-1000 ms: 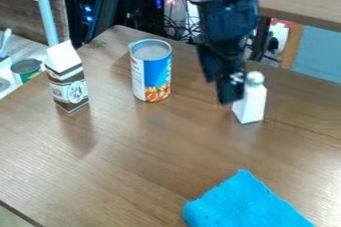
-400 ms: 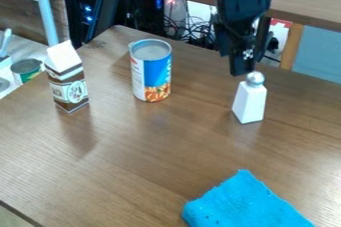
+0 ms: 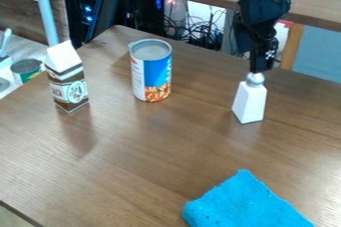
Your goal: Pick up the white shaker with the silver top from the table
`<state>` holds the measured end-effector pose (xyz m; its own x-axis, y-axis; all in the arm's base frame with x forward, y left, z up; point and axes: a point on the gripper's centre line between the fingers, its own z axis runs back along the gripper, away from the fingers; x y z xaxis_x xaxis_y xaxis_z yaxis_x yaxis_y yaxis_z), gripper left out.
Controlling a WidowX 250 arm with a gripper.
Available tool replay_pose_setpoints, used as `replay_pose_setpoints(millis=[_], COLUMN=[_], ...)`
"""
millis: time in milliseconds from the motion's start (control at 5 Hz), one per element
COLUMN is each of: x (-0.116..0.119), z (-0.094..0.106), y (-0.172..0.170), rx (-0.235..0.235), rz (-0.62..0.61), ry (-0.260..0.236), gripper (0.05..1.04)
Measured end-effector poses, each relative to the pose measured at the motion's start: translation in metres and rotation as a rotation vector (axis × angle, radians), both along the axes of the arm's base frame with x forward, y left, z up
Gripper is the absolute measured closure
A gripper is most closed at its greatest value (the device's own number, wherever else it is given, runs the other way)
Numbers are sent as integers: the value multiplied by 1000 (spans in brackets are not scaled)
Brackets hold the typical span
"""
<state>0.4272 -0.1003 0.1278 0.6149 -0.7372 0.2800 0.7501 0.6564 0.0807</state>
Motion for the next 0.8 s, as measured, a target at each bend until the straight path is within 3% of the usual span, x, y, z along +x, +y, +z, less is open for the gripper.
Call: replay_pose_setpoints(millis=[200,400,800], x=[4,7,7], z=[-12,-14,-47], y=[-1,-3,-10], rx=[2,9,33], rz=[7,0,40], ry=[18,-1,57], gripper=[83,83,83])
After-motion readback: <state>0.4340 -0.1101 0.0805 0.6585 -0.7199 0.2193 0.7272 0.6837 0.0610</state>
